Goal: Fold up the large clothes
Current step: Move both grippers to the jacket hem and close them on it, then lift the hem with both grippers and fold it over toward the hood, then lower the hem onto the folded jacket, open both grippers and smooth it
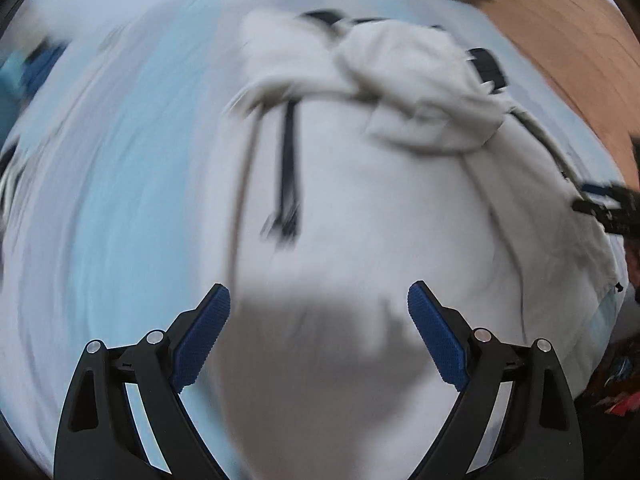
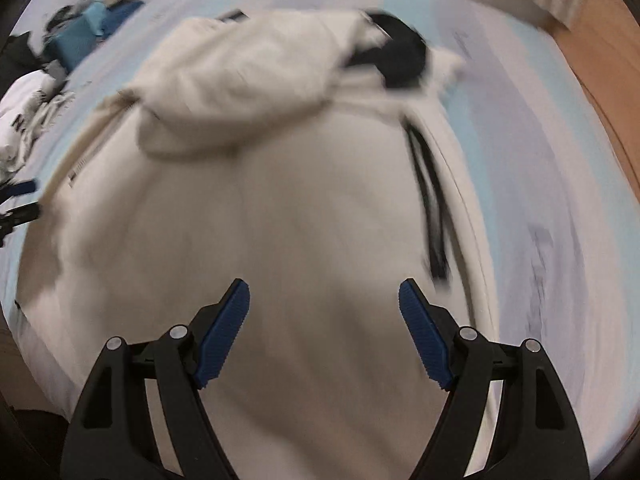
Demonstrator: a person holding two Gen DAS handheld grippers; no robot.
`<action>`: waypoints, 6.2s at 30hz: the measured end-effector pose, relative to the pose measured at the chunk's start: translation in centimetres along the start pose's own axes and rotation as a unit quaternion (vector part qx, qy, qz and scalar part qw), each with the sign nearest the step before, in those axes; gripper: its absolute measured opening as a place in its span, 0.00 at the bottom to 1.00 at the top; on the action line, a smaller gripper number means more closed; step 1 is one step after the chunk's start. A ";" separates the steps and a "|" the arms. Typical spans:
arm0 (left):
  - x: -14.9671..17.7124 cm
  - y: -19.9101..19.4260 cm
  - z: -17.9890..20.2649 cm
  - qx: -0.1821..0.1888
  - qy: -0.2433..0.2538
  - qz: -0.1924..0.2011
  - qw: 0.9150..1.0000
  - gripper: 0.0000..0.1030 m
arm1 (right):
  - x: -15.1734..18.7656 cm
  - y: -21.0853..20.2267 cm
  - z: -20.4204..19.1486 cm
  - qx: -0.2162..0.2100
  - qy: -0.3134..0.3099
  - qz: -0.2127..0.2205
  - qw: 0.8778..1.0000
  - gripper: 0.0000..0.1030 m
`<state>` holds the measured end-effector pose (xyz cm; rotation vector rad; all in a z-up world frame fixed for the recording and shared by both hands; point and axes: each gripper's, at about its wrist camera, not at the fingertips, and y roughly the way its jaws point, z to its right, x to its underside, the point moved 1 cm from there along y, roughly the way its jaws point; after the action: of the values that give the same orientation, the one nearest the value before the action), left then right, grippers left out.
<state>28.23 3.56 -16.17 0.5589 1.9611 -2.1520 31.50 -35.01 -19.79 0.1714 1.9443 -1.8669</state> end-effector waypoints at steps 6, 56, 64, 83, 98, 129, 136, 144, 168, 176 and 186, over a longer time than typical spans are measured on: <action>5.2 -1.5 -1.4 -0.029 -0.027 -0.023 0.999 0.86 | 5.1 -0.8 3.2 0.023 0.033 -0.022 0.999 0.72; 10.5 -3.0 -2.2 0.023 -0.071 -0.117 0.990 0.13 | 9.0 -1.9 1.5 0.023 0.126 -0.153 0.980 0.13; 9.5 -4.9 -1.6 0.026 -0.054 -0.119 0.991 0.12 | 6.9 -4.5 1.1 0.008 0.143 -0.152 0.978 0.11; 3.1 -10.7 0.6 0.037 -0.049 -0.122 0.991 0.12 | 3.7 -10.3 6.3 -0.047 0.168 -0.107 0.979 0.10; -8.4 -14.1 0.3 0.004 -0.031 -0.113 0.993 0.12 | -6.5 -14.2 10.0 -0.090 0.166 -0.053 0.981 0.09; -32.2 1.8 -7.3 -0.048 -0.009 -0.074 0.996 0.11 | -34.1 -0.7 14.3 -0.095 0.152 -0.020 0.984 0.08; -37.7 5.0 -7.7 -0.054 -0.003 -0.067 0.996 0.11 | -38.0 3.2 15.6 -0.089 0.183 -0.025 0.979 0.08; -42.2 9.1 -8.4 -0.077 0.005 -0.073 0.994 0.11 | -41.0 6.9 16.9 -0.067 0.174 -0.042 0.982 0.08; -42.1 18.2 -11.5 -0.140 -0.037 -0.065 0.987 0.09 | -40.3 18.4 12.9 0.025 0.088 -0.089 0.992 0.09; -41.5 11.2 -8.3 -0.158 -0.024 0.054 0.986 0.88 | -40.4 13.3 13.3 -0.038 0.116 -0.015 0.992 0.70; -40.9 7.0 -2.4 -0.090 -0.022 0.070 0.993 0.88 | -41.3 6.4 15.9 -0.101 0.204 0.084 0.970 0.80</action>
<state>68.62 0.19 -6.83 0.5933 2.0017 -1.8665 74.53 -41.40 -9.44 0.6803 2.2904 -1.6033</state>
